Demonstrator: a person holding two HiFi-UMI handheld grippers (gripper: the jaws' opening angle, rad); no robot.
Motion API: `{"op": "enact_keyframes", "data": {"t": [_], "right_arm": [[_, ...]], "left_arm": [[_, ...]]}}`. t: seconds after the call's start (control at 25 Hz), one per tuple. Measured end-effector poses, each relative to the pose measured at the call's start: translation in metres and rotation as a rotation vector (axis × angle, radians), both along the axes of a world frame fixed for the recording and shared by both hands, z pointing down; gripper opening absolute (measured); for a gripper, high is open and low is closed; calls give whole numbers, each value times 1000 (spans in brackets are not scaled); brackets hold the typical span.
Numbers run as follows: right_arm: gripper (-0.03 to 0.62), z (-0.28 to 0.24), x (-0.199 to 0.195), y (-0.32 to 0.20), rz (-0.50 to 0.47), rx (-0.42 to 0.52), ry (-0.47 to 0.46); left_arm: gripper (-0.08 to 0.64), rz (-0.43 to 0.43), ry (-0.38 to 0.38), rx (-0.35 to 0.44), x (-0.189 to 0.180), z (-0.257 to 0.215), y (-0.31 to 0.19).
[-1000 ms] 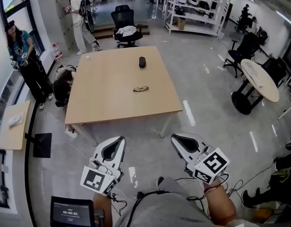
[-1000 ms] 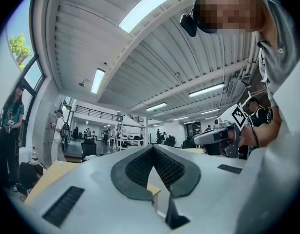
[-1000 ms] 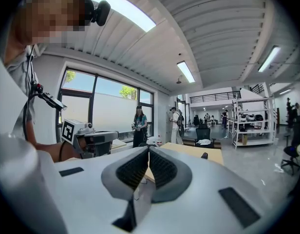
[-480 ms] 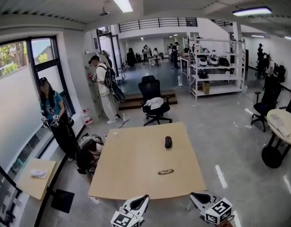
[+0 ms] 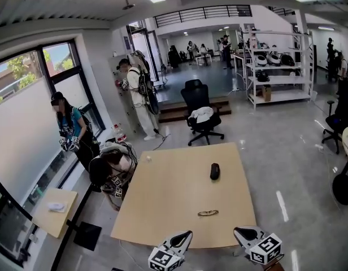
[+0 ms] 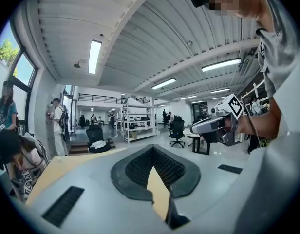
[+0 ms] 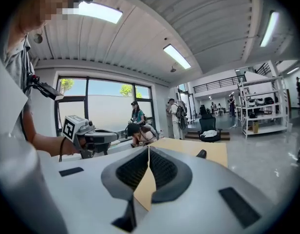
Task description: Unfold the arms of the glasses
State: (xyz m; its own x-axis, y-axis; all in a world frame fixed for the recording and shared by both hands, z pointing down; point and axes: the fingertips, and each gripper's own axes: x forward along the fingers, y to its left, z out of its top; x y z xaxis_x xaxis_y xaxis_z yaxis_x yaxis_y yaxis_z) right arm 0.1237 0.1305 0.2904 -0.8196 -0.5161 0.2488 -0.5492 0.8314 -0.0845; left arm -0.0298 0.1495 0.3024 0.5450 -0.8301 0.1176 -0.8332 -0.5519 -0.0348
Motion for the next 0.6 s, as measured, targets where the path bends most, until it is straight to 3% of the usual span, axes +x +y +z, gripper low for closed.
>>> {"op": "enact_keyframes", "data": {"t": [0.16,0.36,0.6], "right_arm": [[8,26,-13,-37,-27,-3,29],[8,45,-37,-104,14,2,44],[8,115,-90,-154,52,-124,145]], "left_arm": [[5,-31,19,-20,-18,19,-34],[5,-11,23,32,-41,32,-103],[5,59,20,-97,-76,100,-169]]}}
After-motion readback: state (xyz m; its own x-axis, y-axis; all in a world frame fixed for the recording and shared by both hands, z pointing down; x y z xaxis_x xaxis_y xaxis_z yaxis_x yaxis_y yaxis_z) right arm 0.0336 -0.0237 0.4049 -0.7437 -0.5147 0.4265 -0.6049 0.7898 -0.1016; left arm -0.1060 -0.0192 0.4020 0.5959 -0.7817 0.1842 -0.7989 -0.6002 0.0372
